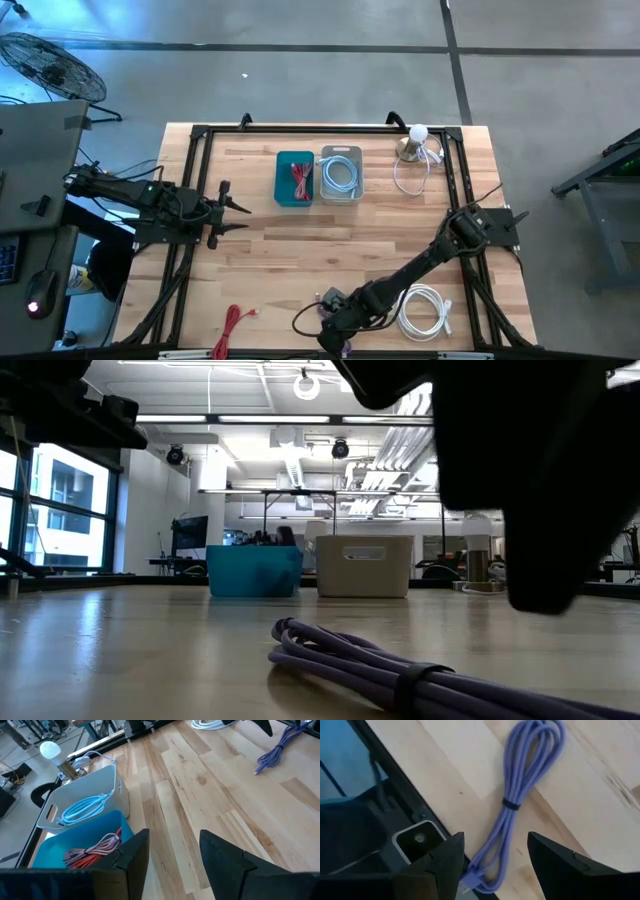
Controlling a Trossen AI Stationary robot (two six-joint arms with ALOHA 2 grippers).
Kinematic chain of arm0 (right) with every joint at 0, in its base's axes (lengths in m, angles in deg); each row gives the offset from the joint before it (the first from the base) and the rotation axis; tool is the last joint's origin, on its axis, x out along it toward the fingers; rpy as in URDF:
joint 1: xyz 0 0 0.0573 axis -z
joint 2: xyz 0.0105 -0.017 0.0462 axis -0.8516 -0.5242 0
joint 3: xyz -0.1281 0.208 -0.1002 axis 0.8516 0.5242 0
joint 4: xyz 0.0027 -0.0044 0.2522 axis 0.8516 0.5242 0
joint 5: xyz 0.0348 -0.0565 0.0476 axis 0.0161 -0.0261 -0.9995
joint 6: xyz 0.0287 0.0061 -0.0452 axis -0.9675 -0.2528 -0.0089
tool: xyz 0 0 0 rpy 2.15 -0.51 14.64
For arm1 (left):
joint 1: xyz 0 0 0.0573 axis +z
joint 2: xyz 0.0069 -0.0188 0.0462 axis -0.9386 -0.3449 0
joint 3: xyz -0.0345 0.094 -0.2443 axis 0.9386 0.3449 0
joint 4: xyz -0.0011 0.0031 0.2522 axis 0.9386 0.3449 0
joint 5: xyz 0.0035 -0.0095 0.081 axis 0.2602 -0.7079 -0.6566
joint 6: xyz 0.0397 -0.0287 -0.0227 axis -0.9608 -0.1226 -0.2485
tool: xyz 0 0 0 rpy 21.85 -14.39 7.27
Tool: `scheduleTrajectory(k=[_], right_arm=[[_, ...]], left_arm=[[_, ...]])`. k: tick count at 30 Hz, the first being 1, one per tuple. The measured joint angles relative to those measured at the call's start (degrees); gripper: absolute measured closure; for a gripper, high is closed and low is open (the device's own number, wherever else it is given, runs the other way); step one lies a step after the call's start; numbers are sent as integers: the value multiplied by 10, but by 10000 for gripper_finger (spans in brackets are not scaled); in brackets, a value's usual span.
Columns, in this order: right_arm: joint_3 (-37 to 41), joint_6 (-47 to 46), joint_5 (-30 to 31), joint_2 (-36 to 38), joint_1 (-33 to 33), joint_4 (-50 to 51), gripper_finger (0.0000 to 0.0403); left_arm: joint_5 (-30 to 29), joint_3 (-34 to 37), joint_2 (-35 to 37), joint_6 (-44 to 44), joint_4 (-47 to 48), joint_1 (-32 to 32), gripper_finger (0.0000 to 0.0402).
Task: Pick & Place USB Port
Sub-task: Put the violet charger cable into the blue bin
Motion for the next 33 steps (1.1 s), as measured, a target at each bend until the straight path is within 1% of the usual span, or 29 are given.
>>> scheduleTrajectory(k=[9, 18, 20, 25, 33], right_arm=[[0, -9, 11, 0, 1, -16, 192], [0, -13, -10, -12, 20, -28, 192], [0, -2, -18, -18, 25, -26, 192], [0, 2, -22, -20, 36, -13, 192], [0, 9, -22, -25, 51, 0, 192]], left_arm=[[3, 0, 0, -15, 1, 0, 232], [5, 0, 0, -16, 3, 0, 232], [13, 0, 0, -20, 3, 0, 232], [29, 0, 0, -21, 2, 0, 232], [31, 0, 0, -30, 3, 1, 232]])
